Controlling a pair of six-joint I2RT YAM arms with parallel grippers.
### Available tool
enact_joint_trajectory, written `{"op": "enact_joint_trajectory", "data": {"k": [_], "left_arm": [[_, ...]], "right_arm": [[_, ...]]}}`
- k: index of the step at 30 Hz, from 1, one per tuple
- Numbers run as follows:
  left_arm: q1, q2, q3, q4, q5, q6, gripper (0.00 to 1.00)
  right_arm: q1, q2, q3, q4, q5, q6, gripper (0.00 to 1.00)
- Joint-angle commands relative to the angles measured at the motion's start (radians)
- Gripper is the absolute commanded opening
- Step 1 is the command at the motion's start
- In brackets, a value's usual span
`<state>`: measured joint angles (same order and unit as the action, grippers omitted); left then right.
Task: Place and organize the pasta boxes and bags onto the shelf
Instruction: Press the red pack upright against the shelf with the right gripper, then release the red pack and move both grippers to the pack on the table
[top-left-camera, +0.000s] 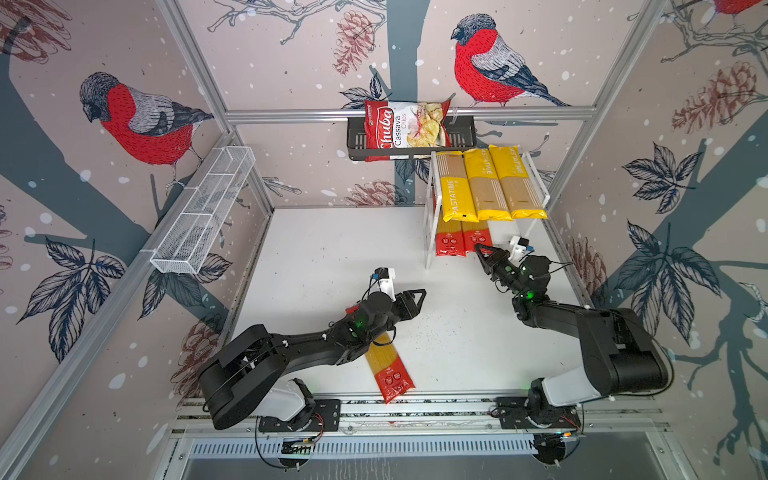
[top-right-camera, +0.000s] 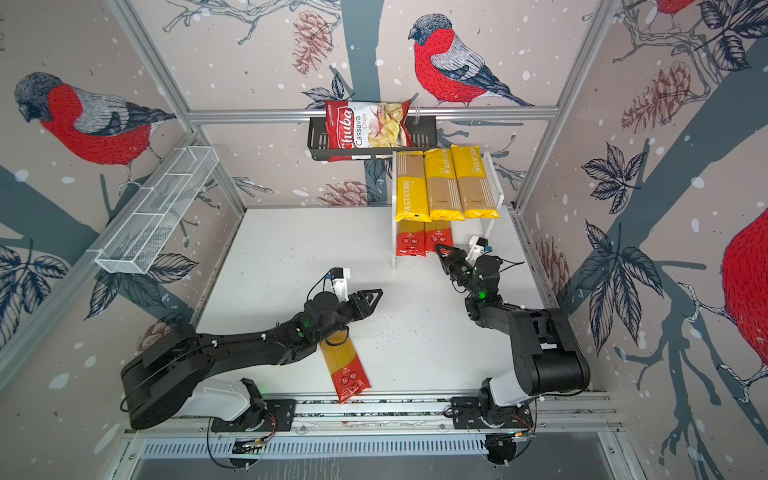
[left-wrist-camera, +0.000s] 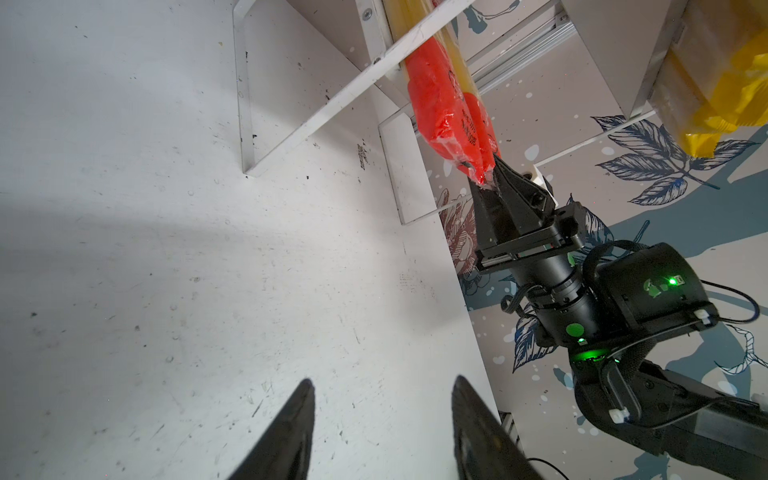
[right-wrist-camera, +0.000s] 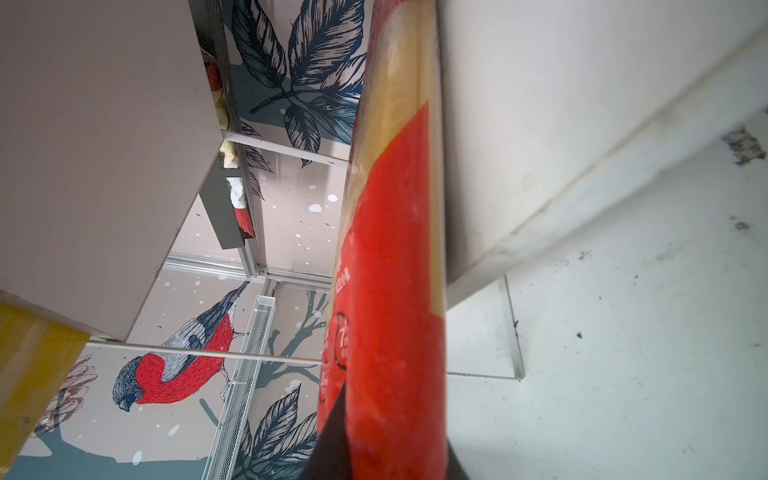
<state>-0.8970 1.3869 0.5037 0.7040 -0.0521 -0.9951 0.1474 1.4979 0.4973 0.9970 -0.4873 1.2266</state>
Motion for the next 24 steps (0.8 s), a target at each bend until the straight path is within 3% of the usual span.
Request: {"op": "enact_joint_trajectory", "data": {"k": [1, 11, 18, 24], "left_arm": [[0.001, -0.006, -0.002, 0.018, -0.002, 0.009, 0.53], [0.000, -0.026, 0.008, -0.030, -0.016, 0.042, 0.53], [0.001, -0.136, 0.003, -0.228, -0.071, 0.120, 0.54], [0.000, -0.305, 0.000, -0.538, -0.214, 0.181, 0.55]], "right_arm": [[-0.003, -0.011, 0.001, -0.007, -0.025, -0.009, 0.30], [-0.003, -0.082, -0.054, -0.027, -0.023, -0.001, 0.47], [0.016, -0.219, -0.135, -0.131, -0.005, -0.030, 0.51], [0.093, -0.389, -0.196, -0.327, 0.044, -0.101, 0.51]]}}
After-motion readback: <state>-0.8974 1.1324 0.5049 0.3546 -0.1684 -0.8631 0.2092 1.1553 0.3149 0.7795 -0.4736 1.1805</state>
